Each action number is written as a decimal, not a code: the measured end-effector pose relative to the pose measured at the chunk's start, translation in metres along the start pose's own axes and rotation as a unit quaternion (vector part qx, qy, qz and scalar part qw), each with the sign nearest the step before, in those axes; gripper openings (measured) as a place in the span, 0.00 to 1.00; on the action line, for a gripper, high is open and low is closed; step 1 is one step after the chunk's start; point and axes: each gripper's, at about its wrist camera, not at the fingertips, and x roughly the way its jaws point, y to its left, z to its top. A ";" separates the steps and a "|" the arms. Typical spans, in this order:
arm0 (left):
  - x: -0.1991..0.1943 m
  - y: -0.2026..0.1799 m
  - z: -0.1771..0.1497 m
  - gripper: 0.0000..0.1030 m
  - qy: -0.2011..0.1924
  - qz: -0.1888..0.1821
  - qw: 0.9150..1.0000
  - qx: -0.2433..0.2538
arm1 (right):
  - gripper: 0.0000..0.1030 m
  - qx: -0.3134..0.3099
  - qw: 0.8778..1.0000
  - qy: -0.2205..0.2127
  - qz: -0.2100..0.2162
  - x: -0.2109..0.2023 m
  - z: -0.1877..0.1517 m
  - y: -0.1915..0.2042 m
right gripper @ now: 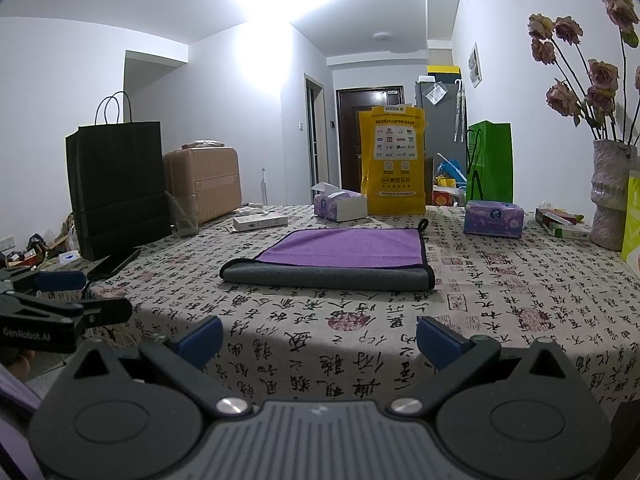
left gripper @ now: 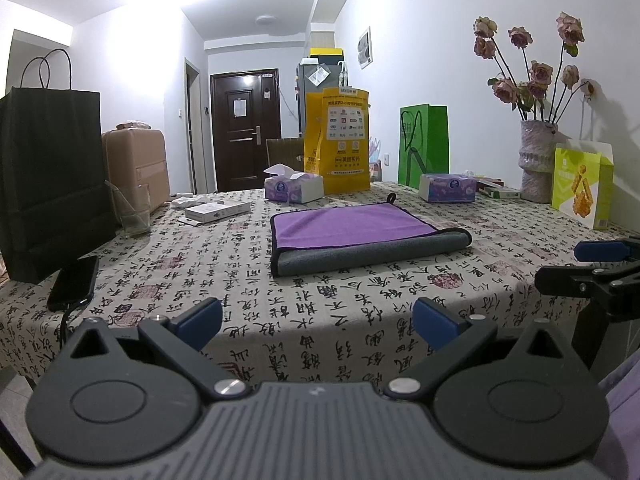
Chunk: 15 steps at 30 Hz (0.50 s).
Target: Fold towel
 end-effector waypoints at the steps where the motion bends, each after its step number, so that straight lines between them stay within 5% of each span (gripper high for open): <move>1: 0.000 0.000 0.000 1.00 0.000 0.000 1.000 0.000 | 1.00 0.000 1.000 0.000 0.000 0.000 0.000 0.000; 15: 0.002 -0.002 -0.005 1.00 0.007 -0.002 1.000 -0.002 | 1.00 0.001 1.000 0.003 -0.005 0.005 -0.003 0.000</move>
